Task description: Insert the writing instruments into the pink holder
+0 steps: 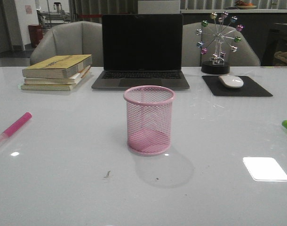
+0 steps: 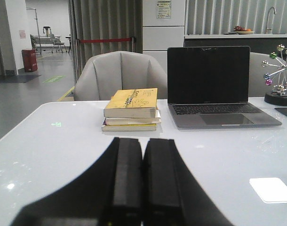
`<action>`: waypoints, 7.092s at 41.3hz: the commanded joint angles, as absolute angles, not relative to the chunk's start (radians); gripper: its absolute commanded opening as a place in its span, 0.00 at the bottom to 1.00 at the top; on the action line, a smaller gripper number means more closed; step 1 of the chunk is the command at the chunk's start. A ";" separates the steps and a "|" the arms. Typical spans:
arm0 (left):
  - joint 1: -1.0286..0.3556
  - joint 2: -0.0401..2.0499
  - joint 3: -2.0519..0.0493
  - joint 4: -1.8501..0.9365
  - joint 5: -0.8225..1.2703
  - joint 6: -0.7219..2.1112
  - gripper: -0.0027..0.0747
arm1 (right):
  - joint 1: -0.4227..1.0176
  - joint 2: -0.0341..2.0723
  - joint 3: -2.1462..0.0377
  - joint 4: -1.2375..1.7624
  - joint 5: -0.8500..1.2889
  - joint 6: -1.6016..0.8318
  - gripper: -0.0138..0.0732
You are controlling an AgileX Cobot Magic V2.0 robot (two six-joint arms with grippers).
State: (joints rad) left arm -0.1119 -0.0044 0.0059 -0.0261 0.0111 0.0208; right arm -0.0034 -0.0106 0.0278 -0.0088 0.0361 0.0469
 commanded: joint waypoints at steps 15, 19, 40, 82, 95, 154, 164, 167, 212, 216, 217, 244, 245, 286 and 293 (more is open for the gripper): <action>-0.117 -0.025 0.009 -0.034 -0.074 0.020 0.16 | -0.010 -0.030 0.023 -0.018 -0.059 0.042 0.22; -0.117 -0.025 0.009 -0.034 -0.074 0.020 0.16 | -0.010 -0.030 0.023 -0.018 -0.059 0.042 0.22; -0.119 -0.023 -0.041 -0.033 -0.156 0.020 0.16 | -0.010 -0.030 -0.054 0.085 -0.073 0.042 0.22; -0.119 0.457 -0.707 -0.057 0.606 0.019 0.16 | -0.010 0.535 -0.678 0.055 0.571 0.038 0.22; -0.119 0.540 -0.630 -0.057 0.579 0.019 0.31 | -0.010 0.735 -0.612 0.047 0.598 0.038 0.28; -0.600 0.679 -0.630 -0.052 0.469 0.022 0.74 | -0.080 1.882 -1.303 0.008 0.653 -0.007 0.75; -0.600 0.679 -0.630 -0.052 0.471 0.022 0.74 | -0.080 1.943 -1.356 0.000 0.674 -0.007 0.75; -0.600 0.679 -0.630 -0.052 0.471 0.022 0.74 | -0.080 1.951 -1.361 0.000 0.677 -0.007 0.75; -0.600 0.679 -0.630 -0.052 0.471 0.022 0.74 | 0.159 1.166 -0.779 0.077 -0.050 -0.034 0.32; -0.600 0.679 -0.630 -0.052 0.471 0.022 0.74 | 0.263 1.077 -0.710 0.077 -0.202 -0.034 0.32; -0.600 0.679 -0.630 -0.052 0.471 0.022 0.74 | 0.295 1.065 -0.692 0.077 -0.244 -0.034 0.32; -0.600 0.679 -0.630 -0.052 0.471 0.022 0.74 | 0.606 1.550 -0.622 0.016 -1.248 -0.034 0.32; -0.600 0.679 -0.630 -0.052 0.471 0.022 0.74 | 0.604 1.565 -0.627 0.017 -1.261 -0.034 0.32; -0.600 0.679 -0.629 -0.052 0.472 0.022 0.74 | 0.572 1.184 -0.800 0.015 0.030 -0.034 0.71; -0.600 0.679 -0.629 -0.052 0.472 0.022 0.74 | 0.507 0.998 -0.812 0.015 0.319 -0.034 0.71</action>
State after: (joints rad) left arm -0.5940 0.6763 -0.6019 -0.0464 0.5457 0.0208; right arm 0.5369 1.0898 -0.7748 0.0189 0.2414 -0.0271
